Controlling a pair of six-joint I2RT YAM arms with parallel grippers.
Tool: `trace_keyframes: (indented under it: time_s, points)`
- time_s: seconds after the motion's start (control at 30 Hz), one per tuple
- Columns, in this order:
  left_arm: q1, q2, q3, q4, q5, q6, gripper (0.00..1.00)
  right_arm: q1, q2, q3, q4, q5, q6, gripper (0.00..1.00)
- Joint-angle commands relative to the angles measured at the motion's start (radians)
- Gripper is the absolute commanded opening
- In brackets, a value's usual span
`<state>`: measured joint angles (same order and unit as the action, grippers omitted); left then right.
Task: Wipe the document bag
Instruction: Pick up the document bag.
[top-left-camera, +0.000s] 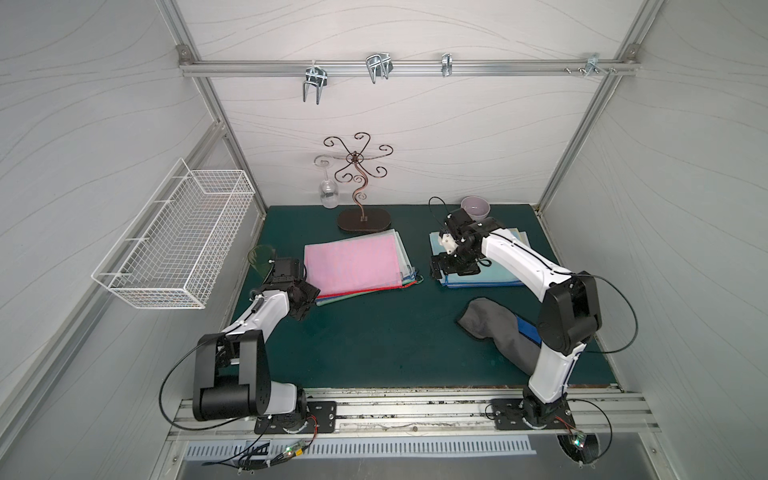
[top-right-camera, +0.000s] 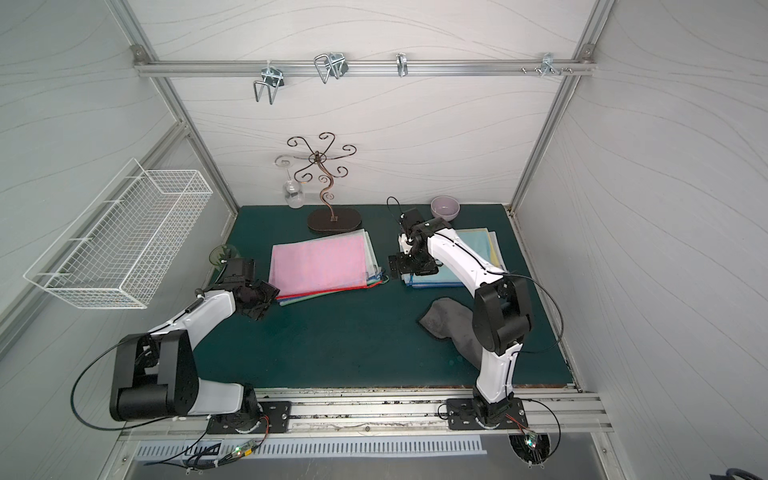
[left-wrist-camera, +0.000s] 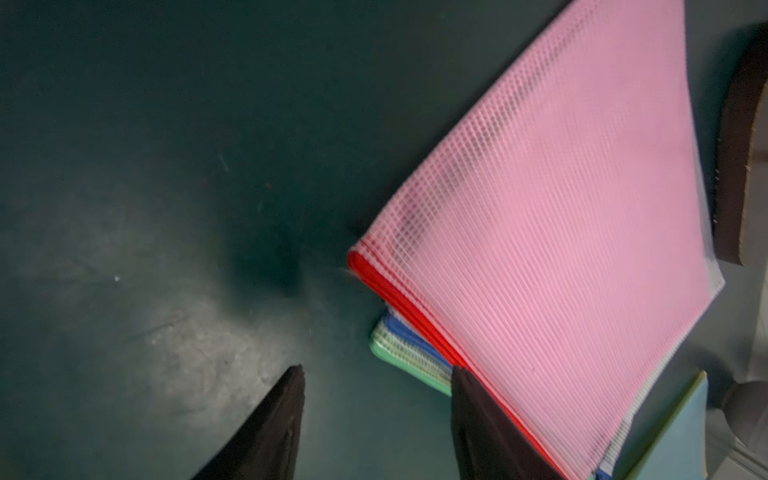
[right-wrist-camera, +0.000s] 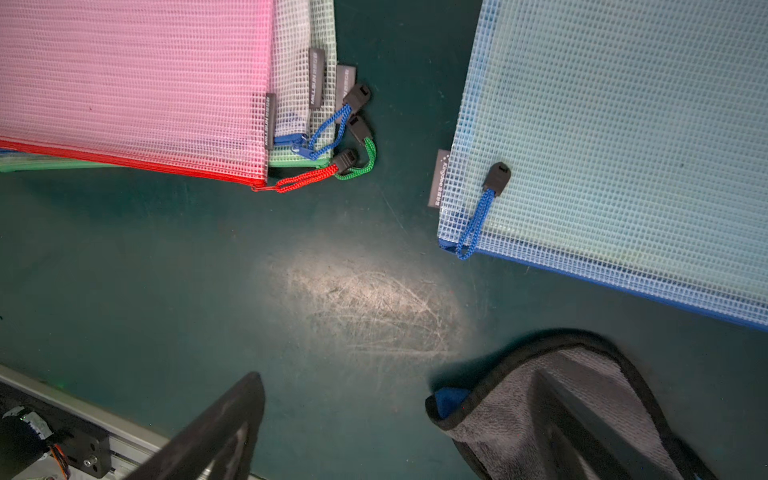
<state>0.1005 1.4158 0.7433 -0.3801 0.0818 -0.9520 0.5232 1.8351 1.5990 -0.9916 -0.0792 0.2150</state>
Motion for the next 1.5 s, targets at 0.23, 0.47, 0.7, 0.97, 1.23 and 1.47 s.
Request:
trace_keyframes:
  time_s: [0.23,0.47,0.7,0.97,1.23,1.47]
  points:
    - [0.003,0.076,-0.037,0.193,-0.037,-0.036,0.62,-0.002,-0.015,-0.005,0.012,-0.045,0.011,0.99]
    - [0.001,0.103,-0.066,0.265,-0.109,-0.040,0.61,-0.002,0.002,-0.001,0.021,-0.062,0.014,0.99]
    - [-0.008,0.157,-0.076,0.363,-0.113,-0.038,0.56,-0.002,0.024,0.010,0.021,-0.069,0.016,0.99]
    - [-0.028,0.198,-0.069,0.386,-0.077,-0.031,0.34,-0.002,0.042,0.036,0.010,-0.070,0.011,0.99]
    - [-0.045,0.159,-0.073,0.351,-0.096,-0.014,0.08,0.006,0.052,0.038,0.009,-0.079,0.010,0.99]
    - [-0.051,0.066,-0.053,0.315,-0.115,0.023,0.00,0.021,0.061,0.044,0.006,-0.087,0.006,0.99]
